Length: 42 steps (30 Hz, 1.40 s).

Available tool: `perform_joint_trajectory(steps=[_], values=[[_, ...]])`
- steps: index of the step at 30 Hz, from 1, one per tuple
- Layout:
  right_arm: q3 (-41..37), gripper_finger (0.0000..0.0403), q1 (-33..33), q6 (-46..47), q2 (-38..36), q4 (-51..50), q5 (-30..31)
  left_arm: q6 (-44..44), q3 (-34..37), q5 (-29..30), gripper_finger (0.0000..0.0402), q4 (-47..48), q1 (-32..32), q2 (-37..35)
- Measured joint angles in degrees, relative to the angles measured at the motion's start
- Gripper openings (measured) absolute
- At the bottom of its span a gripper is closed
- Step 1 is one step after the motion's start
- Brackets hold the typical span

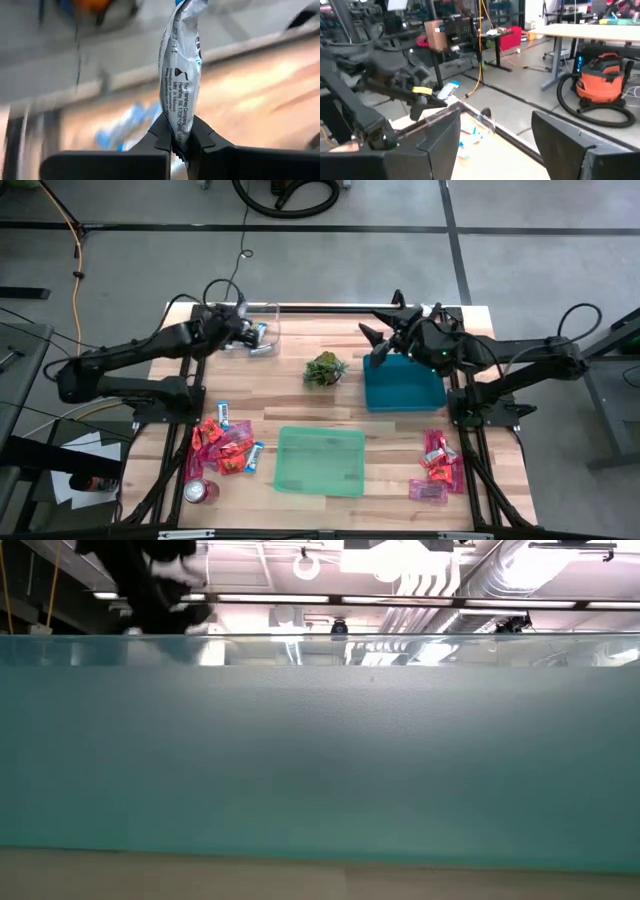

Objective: Sort candy
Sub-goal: Put the white chocolate bar into the transparent bin

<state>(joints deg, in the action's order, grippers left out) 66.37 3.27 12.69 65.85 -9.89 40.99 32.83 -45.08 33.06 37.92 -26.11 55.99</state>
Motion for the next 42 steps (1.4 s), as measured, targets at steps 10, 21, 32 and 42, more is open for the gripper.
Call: perform_joint_trajectory(steps=[10,21,32,42], values=[[0.0,0.0240,-1.0,2.9,1.2,-4.5,0.9,1.3,5.2,-16.5,0.0001,-2.3,-16.0,10.0],[0.0,0.0240,-1.0,4.0,1.2,-5.2,0.8,-3.0,4.1,-20.6,0.0114,-1.2,-17.8,14.0],[0.0,0.0240,-1.0,4.0,1.2,-5.3,0.8,0.9,-6.8,-33.1,0.0210,9.0,-14.3,4.2],[0.0,0.0240,-1.0,4.0,1.2,-7.3,0.8,38.6,5.7,-24.6,0.0210,22.3,13.2,-8.7]])
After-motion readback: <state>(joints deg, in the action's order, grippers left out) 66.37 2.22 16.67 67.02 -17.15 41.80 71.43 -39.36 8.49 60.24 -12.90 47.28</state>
